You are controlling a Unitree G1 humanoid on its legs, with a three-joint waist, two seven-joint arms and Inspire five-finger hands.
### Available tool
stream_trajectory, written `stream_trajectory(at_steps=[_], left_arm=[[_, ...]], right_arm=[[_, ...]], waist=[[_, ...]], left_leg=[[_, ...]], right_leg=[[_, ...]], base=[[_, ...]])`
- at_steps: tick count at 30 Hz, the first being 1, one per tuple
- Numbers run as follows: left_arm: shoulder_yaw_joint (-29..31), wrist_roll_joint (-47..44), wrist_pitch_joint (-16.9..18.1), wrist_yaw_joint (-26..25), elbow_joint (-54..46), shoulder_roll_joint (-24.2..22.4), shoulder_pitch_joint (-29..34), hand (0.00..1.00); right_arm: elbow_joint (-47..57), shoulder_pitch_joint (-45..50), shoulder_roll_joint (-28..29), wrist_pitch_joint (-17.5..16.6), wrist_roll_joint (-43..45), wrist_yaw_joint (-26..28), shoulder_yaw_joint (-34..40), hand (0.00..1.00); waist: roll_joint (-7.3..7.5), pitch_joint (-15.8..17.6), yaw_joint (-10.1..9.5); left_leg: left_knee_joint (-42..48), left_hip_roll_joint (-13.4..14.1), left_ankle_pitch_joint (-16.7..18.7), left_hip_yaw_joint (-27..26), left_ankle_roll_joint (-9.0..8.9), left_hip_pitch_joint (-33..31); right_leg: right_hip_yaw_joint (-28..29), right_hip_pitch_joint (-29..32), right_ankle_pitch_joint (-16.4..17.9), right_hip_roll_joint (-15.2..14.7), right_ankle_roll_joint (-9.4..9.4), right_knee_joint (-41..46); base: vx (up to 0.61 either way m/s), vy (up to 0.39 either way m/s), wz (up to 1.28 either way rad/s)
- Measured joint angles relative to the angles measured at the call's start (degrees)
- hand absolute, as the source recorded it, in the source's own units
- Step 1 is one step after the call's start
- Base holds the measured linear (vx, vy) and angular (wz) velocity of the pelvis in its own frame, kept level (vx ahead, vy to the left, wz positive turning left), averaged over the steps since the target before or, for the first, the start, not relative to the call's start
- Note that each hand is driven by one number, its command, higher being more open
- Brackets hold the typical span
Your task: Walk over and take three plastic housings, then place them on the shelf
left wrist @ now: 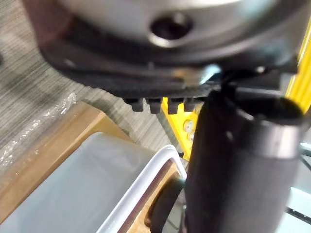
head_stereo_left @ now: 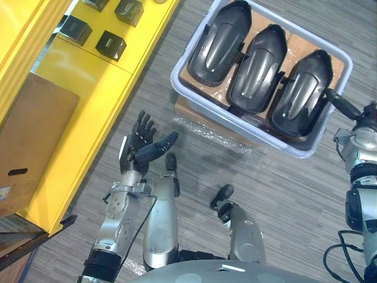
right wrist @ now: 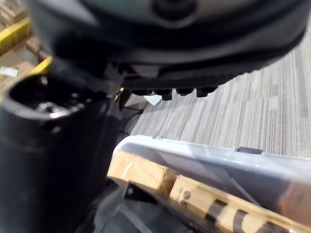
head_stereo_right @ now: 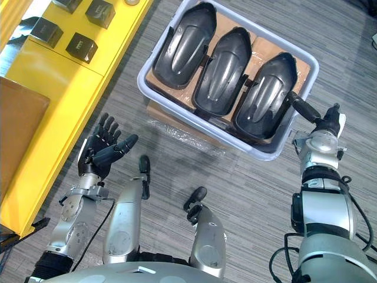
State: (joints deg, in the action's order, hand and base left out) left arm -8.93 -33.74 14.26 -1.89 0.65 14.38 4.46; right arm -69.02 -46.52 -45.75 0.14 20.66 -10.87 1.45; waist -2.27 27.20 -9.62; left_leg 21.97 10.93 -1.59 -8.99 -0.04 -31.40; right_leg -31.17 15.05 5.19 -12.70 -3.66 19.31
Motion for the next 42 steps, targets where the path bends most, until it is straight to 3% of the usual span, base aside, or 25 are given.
stream_trajectory(at_steps=[9, 10, 17, 20, 25, 30, 42], left_arm=[[-0.50, -1.87, 0.67, 0.00, 0.75, -0.13, -2.01, 1.00], [-0.53, -1.92, 0.74, -0.02, 1.28, -0.12, -2.10, 1.00], [-2.66, -2.41, 0.75, -0.29, 3.33, -0.09, -2.43, 1.00], [-3.97, -4.00, 0.76, -0.56, 3.47, -0.12, -3.21, 1.00], [-4.18, -4.93, 1.69, -1.21, 3.49, -0.13, -3.24, 1.00], [-4.37, -4.93, 1.96, -0.56, 3.44, -0.12, -3.44, 1.00], [-1.85, -4.94, 1.95, 1.92, -1.34, 1.32, 1.09, 1.00]], right_arm=[[-4.57, -1.73, -0.61, 7.51, 0.03, 3.27, -2.10, 1.00], [-4.64, -1.77, -0.61, 8.42, 0.08, 3.25, -2.06, 0.00], [-7.76, -5.31, -1.38, 13.12, -0.22, 3.63, -1.93, 0.00], [-8.98, -7.19, -5.48, 14.56, -0.56, 3.18, -1.96, 0.00], [-8.98, -7.41, -7.02, 15.96, -5.03, 1.08, -2.28, 0.00], [-7.09, -8.02, -7.43, 13.21, -7.14, 2.75, -2.09, 0.00], [-9.01, -7.55, -7.46, 12.11, -13.66, 5.34, -2.16, 0.00]], waist=[[-1.25, 0.83, -1.18], [-1.29, 0.84, -1.16], [-1.79, 1.01, -1.34], [-3.62, 1.79, -1.81], [-4.52, 1.94, -1.13], [-4.61, 1.88, -1.04], [-4.15, 1.91, -1.10]], left_leg=[[0.14, -0.38, -0.30, 0.30, 0.21, -1.23], [0.65, -0.36, -0.32, 0.56, 0.25, -1.97], [1.56, -0.64, -0.37, 0.94, 0.34, -3.55], [0.86, -1.42, -1.10, 1.15, 0.38, -4.38], [-0.17, -1.31, -2.24, 1.17, 0.36, -4.44], [-0.23, -0.69, -2.51, 1.21, -0.02, -4.07], [-3.49, -0.47, -4.29, 1.60, -0.56, 0.43]], right_leg=[[-0.12, 1.82, 0.86, -1.03, 0.12, 2.44], [-0.24, 2.38, 1.00, -1.12, 0.18, 2.88], [-0.65, 4.22, 2.09, -2.22, 0.43, 5.64], [-0.69, 6.02, 2.86, -3.40, 0.56, 7.47], [-0.70, 7.01, 3.06, -3.54, 0.80, 8.40], [-0.77, 6.99, 3.64, -3.29, 1.25, 9.12], [-1.77, 2.21, 3.64, -1.72, 1.14, 6.69]], base=[[-0.02, 0.000, 0.02], [0.00, 0.000, 0.00], [-0.02, -0.006, 0.03], [-0.05, -0.006, 0.08], [-0.02, -0.032, -0.02], [0.01, -0.040, -0.01], [0.00, -0.019, 0.04]])
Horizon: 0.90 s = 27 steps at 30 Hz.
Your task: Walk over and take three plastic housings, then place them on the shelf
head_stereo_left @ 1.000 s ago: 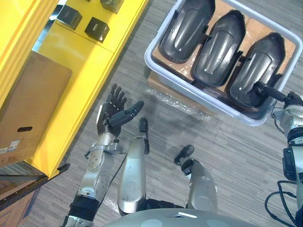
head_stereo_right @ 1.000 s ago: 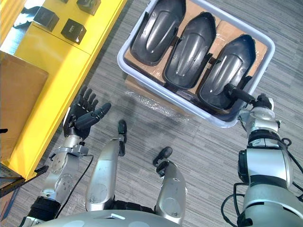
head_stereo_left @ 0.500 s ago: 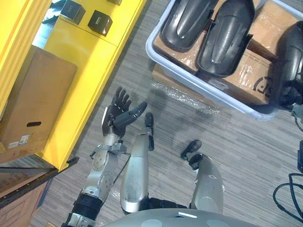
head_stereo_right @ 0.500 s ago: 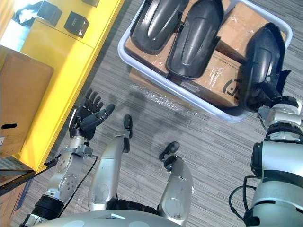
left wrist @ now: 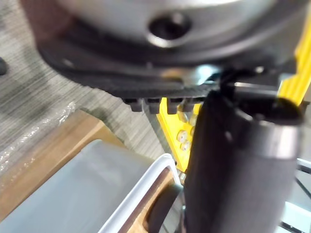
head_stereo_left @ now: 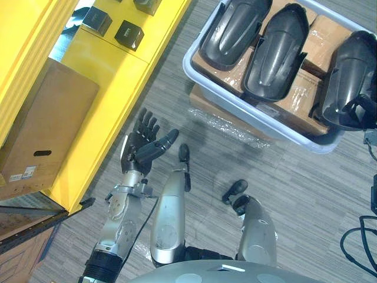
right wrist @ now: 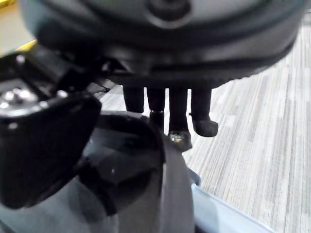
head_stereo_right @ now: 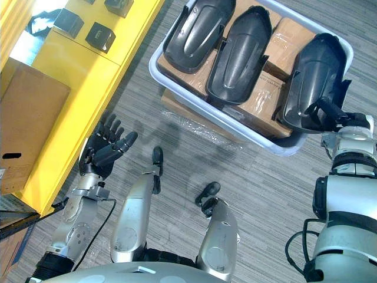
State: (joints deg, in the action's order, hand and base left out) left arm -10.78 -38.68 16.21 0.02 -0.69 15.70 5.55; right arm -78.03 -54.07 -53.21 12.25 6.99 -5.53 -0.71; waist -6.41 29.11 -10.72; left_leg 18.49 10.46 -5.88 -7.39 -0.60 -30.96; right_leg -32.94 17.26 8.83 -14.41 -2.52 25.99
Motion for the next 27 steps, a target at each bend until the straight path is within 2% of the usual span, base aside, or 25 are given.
stream_trajectory(at_steps=[5, 8, 12, 17, 22, 24, 27], left_arm=[[0.70, 0.01, -0.08, 1.27, -1.25, 1.19, 2.35, 1.00], [1.09, 0.02, -0.09, 1.79, -2.70, 1.26, 4.28, 1.00], [1.89, 0.22, -0.09, 1.93, -6.13, 1.28, 6.70, 1.00], [3.69, 0.59, -0.37, 2.02, -9.62, 1.34, 7.55, 1.00], [3.79, -0.12, -4.05, 3.33, -10.75, 1.14, 6.02, 1.00], [3.78, -1.96, -6.85, 3.49, -10.61, 1.19, 5.92, 1.00], [3.71, -3.87, -8.27, 3.55, -10.59, 1.16, 5.05, 1.00]], right_arm=[[0.04, 1.73, 0.01, -3.89, -2.34, -0.30, -0.05, 0.00], [0.35, 2.60, 0.01, -5.93, -4.14, -3.22, -0.05, 0.00], [8.41, 7.02, 0.01, -8.38, -6.63, -10.58, 0.02, 0.00], [19.56, 12.15, 0.02, -9.04, -7.53, -14.70, 0.22, 0.00], [25.62, 16.16, 1.40, -9.46, -8.98, -16.44, 1.69, 0.00], [26.64, 19.45, 5.47, -9.58, -9.24, -16.34, 2.32, 0.00], [26.81, 20.28, 8.44, -9.60, -11.12, -16.16, 2.31, 0.00]], waist=[[1.42, -0.02, -0.02], [2.66, -0.03, 0.05], [5.05, -0.01, 0.54], [7.41, -0.28, 1.54], [8.31, -1.01, 1.75], [9.86, -4.26, 1.86], [10.61, -5.64, 2.88]], left_leg=[[-1.92, 0.10, -0.69, -0.53, -0.13, 2.57], [-3.00, 0.18, -0.80, -1.01, -0.27, 4.71], [-5.95, 0.11, -1.32, -2.28, -0.58, 8.85], [-11.56, -0.76, -3.09, -3.73, -0.89, 13.81], [-15.50, -1.38, -4.27, -5.12, -1.01, 18.39], [-17.82, -1.66, -4.69, -5.70, -1.28, 19.58], [-17.98, -1.90, -4.80, -6.06, -1.22, 19.74]], right_leg=[[0.15, -2.30, -0.80, 0.81, -0.28, -2.24], [0.28, -4.34, -1.37, 1.33, -0.26, -3.51], [0.76, -7.57, -2.15, 2.06, -0.53, -6.34], [1.32, -10.47, -3.02, 2.69, -0.77, -9.28], [1.79, -13.81, -4.00, 3.05, -1.21, -12.05], [1.88, -14.47, -4.41, 3.44, -1.55, -13.94], [1.75, -15.35, -5.23, 3.57, -1.75, -15.53]], base=[[0.02, -0.010, -0.01], [0.05, -0.028, -0.03], [0.03, -0.009, -0.07], [0.04, 0.000, -0.08], [0.05, -0.002, -0.05], [0.10, -0.015, -0.05], [0.08, -0.003, 0.02]])
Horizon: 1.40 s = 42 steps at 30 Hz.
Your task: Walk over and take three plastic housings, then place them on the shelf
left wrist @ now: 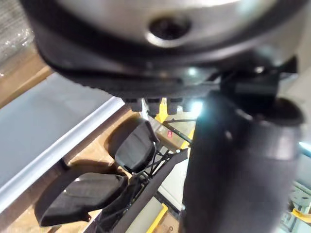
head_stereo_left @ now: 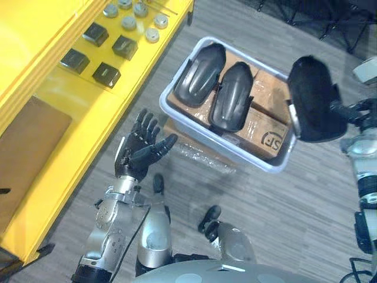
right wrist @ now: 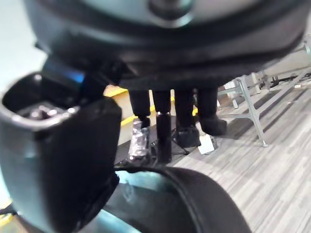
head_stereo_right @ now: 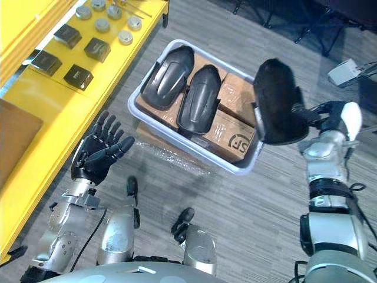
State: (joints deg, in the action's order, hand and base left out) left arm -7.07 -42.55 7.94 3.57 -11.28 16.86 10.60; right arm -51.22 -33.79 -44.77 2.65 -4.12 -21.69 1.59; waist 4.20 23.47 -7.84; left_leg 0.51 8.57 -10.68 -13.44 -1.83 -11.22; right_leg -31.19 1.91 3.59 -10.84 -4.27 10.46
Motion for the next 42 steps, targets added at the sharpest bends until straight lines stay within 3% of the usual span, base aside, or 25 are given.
stream_trajectory(at_steps=[5, 11, 14, 18, 24, 29, 37, 42], left_arm=[[0.05, -3.06, -1.80, 0.66, 0.05, -0.06, -2.30, 1.00], [-2.91, -9.90, -9.82, 2.64, 4.05, -1.10, -6.60, 1.00], [-5.97, -11.84, -13.28, 2.80, 5.71, -1.41, -9.44, 1.00], [-8.83, -15.50, -15.77, 2.77, 9.76, -3.42, -13.41, 1.00], [-10.15, -20.40, -15.70, 0.10, 16.30, -5.44, -19.32, 1.00], [-10.15, -21.93, -13.49, -0.55, 19.76, -7.41, -20.71, 1.00], [-10.29, -22.49, -7.12, -0.71, 21.87, -8.96, -22.52, 1.00], [-10.32, -23.06, -6.50, -0.72, 24.04, -9.73, -22.51, 1.00]], right_arm=[[2.80, 0.00, 0.66, -0.01, -0.22, -2.15, -0.03, 0.00], [19.17, -0.02, 0.68, -1.23, -7.76, -6.67, -0.67, 0.00], [29.17, 0.52, 1.79, -4.21, -11.89, -7.02, -1.21, 0.00], [36.43, 3.91, 5.31, -10.10, -17.63, -7.75, -2.52, 0.00], [41.08, 8.64, 10.12, -13.83, -18.11, -5.01, -3.52, 0.00], [42.93, 12.00, 13.23, -15.33, -18.18, -0.86, -4.10, 0.00], [44.79, 15.76, 17.70, -15.79, -17.81, 4.99, -6.77, 0.00], [45.46, 17.16, 20.06, -16.84, -16.92, 6.94, -8.17, 0.00]], waist=[[-0.25, -0.30, 0.20], [-1.03, -1.14, 0.86], [-0.93, -2.56, 2.75], [-1.20, -7.29, 4.17], [-2.12, -11.62, 7.12], [-4.29, -13.89, 9.18], [-4.73, -16.75, 9.53], [-4.63, -17.67, 9.45]], left_leg=[[-1.23, -0.01, -0.34, -0.51, 0.23, 0.54], [-5.30, -0.34, -1.60, -3.02, 0.33, 3.22], [-5.29, -1.05, -1.62, -4.28, 0.37, 3.98], [-5.33, -1.47, -1.59, -8.09, 0.31, 6.65], [-5.62, -1.46, -1.21, -10.88, -0.18, 10.12], [-5.66, -0.80, -0.26, -12.09, -0.29, 11.04], [-5.66, -0.79, 0.36, -12.90, -0.56, 11.65], [-5.65, -1.04, -0.01, -12.93, -0.09, 11.92]], right_leg=[[0.10, -0.81, -1.47, 0.46, -0.22, -2.63], [1.82, -1.53, -3.81, 1.12, -0.48, -5.94], [2.39, -2.15, -4.33, 0.79, -0.89, -6.88], [3.81, -3.72, -4.62, 0.12, -1.32, -7.66], [6.07, -5.34, -4.76, -0.11, -1.55, -7.96], [6.99, -6.15, -6.64, 1.01, -1.46, -11.15], [7.31, -7.27, -8.27, 1.30, -1.26, -14.33], [7.33, -7.78, -9.20, 1.21, -1.46, -14.75]], base=[[0.00, 0.007, -0.02], [0.00, 0.027, -0.16], [0.03, 0.042, -0.12], [0.07, 0.004, -0.23], [0.01, 0.009, -0.25], [-0.06, 0.019, -0.16], [-0.02, 0.018, -0.08], [0.04, 0.010, -0.01]])
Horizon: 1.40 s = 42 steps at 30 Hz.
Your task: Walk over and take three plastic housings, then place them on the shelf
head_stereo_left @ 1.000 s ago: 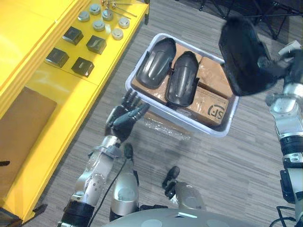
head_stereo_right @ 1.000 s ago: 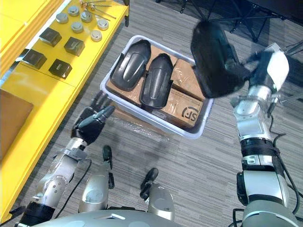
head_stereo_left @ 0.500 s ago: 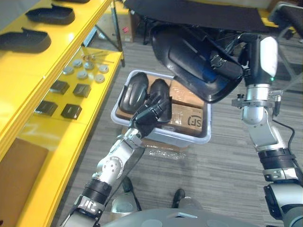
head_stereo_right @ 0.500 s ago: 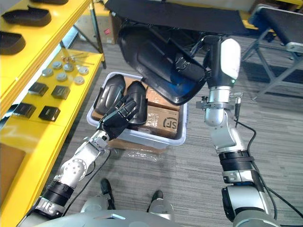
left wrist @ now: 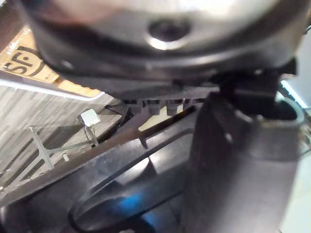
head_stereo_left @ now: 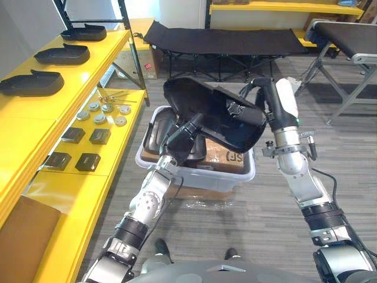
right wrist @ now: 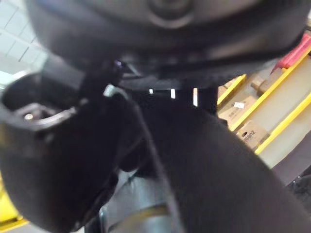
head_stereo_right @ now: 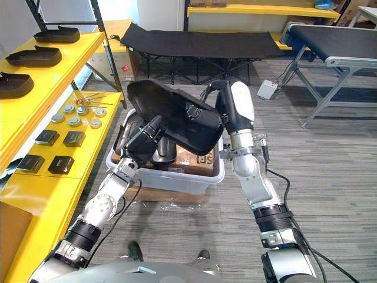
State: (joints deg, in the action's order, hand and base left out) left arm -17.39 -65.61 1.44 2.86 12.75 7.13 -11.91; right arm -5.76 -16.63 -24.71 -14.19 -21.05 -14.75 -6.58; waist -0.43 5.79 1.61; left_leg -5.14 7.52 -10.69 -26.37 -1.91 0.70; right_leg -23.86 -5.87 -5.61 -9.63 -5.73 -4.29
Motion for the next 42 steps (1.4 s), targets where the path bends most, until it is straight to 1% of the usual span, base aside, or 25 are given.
stream_trajectory(at_steps=[4, 5, 7, 11, 12, 14, 18, 22, 24, 25, 27, 28, 32, 36, 37, 40, 41, 42], left_arm=[[-0.13, -0.22, -0.85, 0.00, 0.63, -0.05, 0.00, 1.00], [-0.41, 0.02, -1.73, -0.03, 0.63, -0.05, 0.00, 1.00], [-0.98, 0.30, -1.99, -0.55, 0.63, -0.05, 0.00, 1.00], [-2.55, 0.43, -3.62, -1.81, 0.73, -0.05, 0.02, 1.00], [-3.45, 0.40, -4.20, -1.82, 0.83, -0.15, 0.03, 0.00], [-5.05, -0.34, -4.15, -1.34, 1.94, -0.23, 0.05, 0.00], [-5.14, -5.47, -3.93, -0.93, 3.03, -0.23, 0.14, 0.00], [-5.11, -11.30, -2.19, 0.95, 3.02, -0.24, 0.28, 0.00], [-5.31, -15.72, -1.10, 2.29, 3.02, -0.29, 0.29, 0.00], [-5.40, -16.12, 0.08, 2.76, 3.02, -0.40, 0.48, 0.00], [-5.78, -16.74, 1.47, 3.30, 3.02, -0.38, 0.90, 0.00], [-6.44, -17.00, 2.91, 3.32, 3.01, -0.38, 1.16, 0.00], [-7.38, -18.42, 4.72, 4.31, 2.93, -0.37, 2.33, 0.00], [-7.85, -19.24, 4.68, 4.77, 2.70, -0.36, 3.78, 0.00], [-7.87, -19.23, 4.39, 4.77, 2.70, -0.35, 4.10, 0.00], [-7.80, -19.05, 3.35, 4.77, 1.82, -0.36, 5.79, 0.00], [-7.78, -18.98, 3.27, 4.73, 0.44, -0.48, 6.69, 0.00], [-7.50, -17.29, 3.69, 4.69, -0.20, -0.46, 7.21, 0.00]], right_arm=[[-0.02, 0.83, 0.89, -1.13, 0.21, 0.08, -0.86, 0.00], [-0.02, 1.36, 0.97, -1.52, 0.24, -0.26, -0.98, 0.00], [-0.02, 1.92, 1.02, -1.79, 0.47, -0.63, -1.16, 0.00], [-0.08, 2.91, 1.35, -1.86, 2.26, -0.87, -2.76, 0.00], [-0.08, 3.47, 1.85, -1.97, 2.90, -0.82, -3.19, 0.00], [-0.08, 4.83, 3.02, -2.56, 4.17, -0.83, -3.52, 0.00], [-0.07, 5.71, 3.17, -3.03, 4.84, -0.77, -4.68, 0.00], [-0.07, 7.19, 5.25, -3.17, 7.02, -1.17, -4.74, 0.00], [-0.07, 8.16, 5.93, -3.62, 8.15, -1.56, -5.26, 0.00], [0.51, 9.13, 6.63, -4.14, 8.18, -1.85, -5.58, 0.00], [1.14, 9.83, 7.57, -4.14, 8.26, -2.10, -5.93, 0.00], [1.66, 10.34, 7.69, -4.13, 8.31, -2.10, -6.10, 0.00], [2.19, 11.84, 9.62, -4.12, 8.50, -2.23, -6.66, 0.00], [2.79, 13.67, 9.91, -4.17, 8.52, -2.60, -7.08, 0.00], [2.94, 14.23, 9.95, -4.17, 8.54, -2.90, -7.22, 1.00], [4.16, 16.73, 9.95, -4.61, 9.07, -3.00, -7.53, 1.00], [4.19, 18.77, 9.94, -5.49, 9.78, -2.59, -7.93, 1.00], [4.19, 19.47, 10.04, -5.55, 10.47, -2.56, -8.38, 1.00]], waist=[[0.20, -0.17, 0.00], [0.20, -0.31, -0.07], [0.21, -0.43, -0.13], [0.09, -0.77, 0.02], [0.11, -1.10, 0.01], [0.23, -1.87, -0.07], [0.29, -2.10, 0.01], [0.40, -2.19, 0.02], [0.43, -2.28, 0.05], [0.47, -2.40, 0.11], [0.42, -2.54, 0.21], [0.45, -2.61, 0.14], [0.98, -3.28, 0.07], [1.22, -3.44, -0.01], [1.22, -3.44, -0.01], [1.28, -3.47, -0.04], [1.31, -3.48, -0.08], [1.31, -3.48, -0.09]], left_leg=[[-0.01, -0.19, 0.00, 0.03, 0.01, 0.20], [-0.01, -0.21, 0.00, 0.05, 0.01, 0.20], [-0.01, -0.22, 0.00, 0.07, 0.01, 0.21], [-0.01, -0.21, 0.01, 0.11, 0.00, 0.23], [-0.01, -0.20, 0.01, 0.13, 0.00, 0.23], [-0.02, -0.09, 0.28, 0.22, -0.14, 0.25], [-0.02, -0.21, 0.27, 0.21, -0.07, 0.26], [-0.02, -0.24, 0.26, 0.20, -0.06, 0.26], [-0.02, -0.29, 0.26, 0.19, -0.06, 0.26], [-0.02, -0.28, 0.26, 0.19, -0.07, 0.26], [-0.02, -0.28, 0.26, 0.16, -0.07, 0.27], [-0.01, -0.31, 0.26, 0.18, -0.07, 0.27], [-0.01, -0.33, 0.30, 0.23, -0.11, 0.24], [-0.01, -0.38, 0.70, 0.26, -0.53, 0.17], [-0.02, -0.40, 0.84, 0.33, -0.48, 0.08], [-0.01, -0.48, 0.91, 0.45, -0.44, -0.11], [-0.02, -0.54, 0.96, 0.53, -0.38, -0.25], [-0.02, -0.57, 0.99, 0.55, -0.33, -0.28]], right_leg=[[-0.05, -0.21, 0.00, -0.18, 0.02, 0.05], [-0.08, -0.23, 0.05, -0.21, 0.07, 0.07], [-0.11, -0.27, 0.25, -0.21, 0.38, 0.08], [-0.09, -0.26, 0.38, -0.22, 0.29, 0.08], [-0.09, -0.25, 0.46, -0.21, 0.24, 0.07], [-0.09, -0.35, 0.50, -0.24, 0.29, -0.02], [-0.09, -0.32, 0.50, -0.20, 0.29, -0.01], [-0.08, -0.30, 0.51, -0.23, 0.30, 0.01], [-0.07, -0.30, 0.52, -0.28, 0.31, 0.01], [-0.06, -0.29, 0.53, -0.26, 0.33, 0.00], [-0.03, -0.28, 0.54, -0.27, 0.34, 0.00], [-0.05, -0.29, 0.54, -0.30, 0.35, 0.00], [-0.15, -0.30, 0.68, -0.32, 0.51, 0.11], [-0.29, -0.30, 0.77, -0.37, 0.56, 0.23], [-0.41, -0.28, 0.78, -0.39, 0.57, 0.24], [-0.55, -0.20, 0.81, -0.47, 0.59, 0.26], [-0.66, -0.11, 0.82, -0.53, 0.59, 0.27], [-0.68, -0.09, 0.82, -0.56, 0.60, 0.27]], base=[[0.04, 0.023, 0.01], [0.00, 0.000, 0.00], [0.00, 0.000, 0.00], [0.00, 0.000, 0.00], [0.00, 0.000, 0.00], [0.04, 0.013, 0.00], [0.03, 0.013, 0.00], [0.00, 0.000, 0.00], [0.00, 0.000, 0.00], [0.00, 0.000, 0.00], [0.00, 0.000, 0.00], [0.00, 0.000, 0.00], [0.00, 0.000, 0.00], [0.00, 0.000, 0.01], [0.00, 0.000, 0.05], [0.00, 0.000, 0.04], [0.00, 0.000, 0.03], [0.00, 0.000, 0.00]])
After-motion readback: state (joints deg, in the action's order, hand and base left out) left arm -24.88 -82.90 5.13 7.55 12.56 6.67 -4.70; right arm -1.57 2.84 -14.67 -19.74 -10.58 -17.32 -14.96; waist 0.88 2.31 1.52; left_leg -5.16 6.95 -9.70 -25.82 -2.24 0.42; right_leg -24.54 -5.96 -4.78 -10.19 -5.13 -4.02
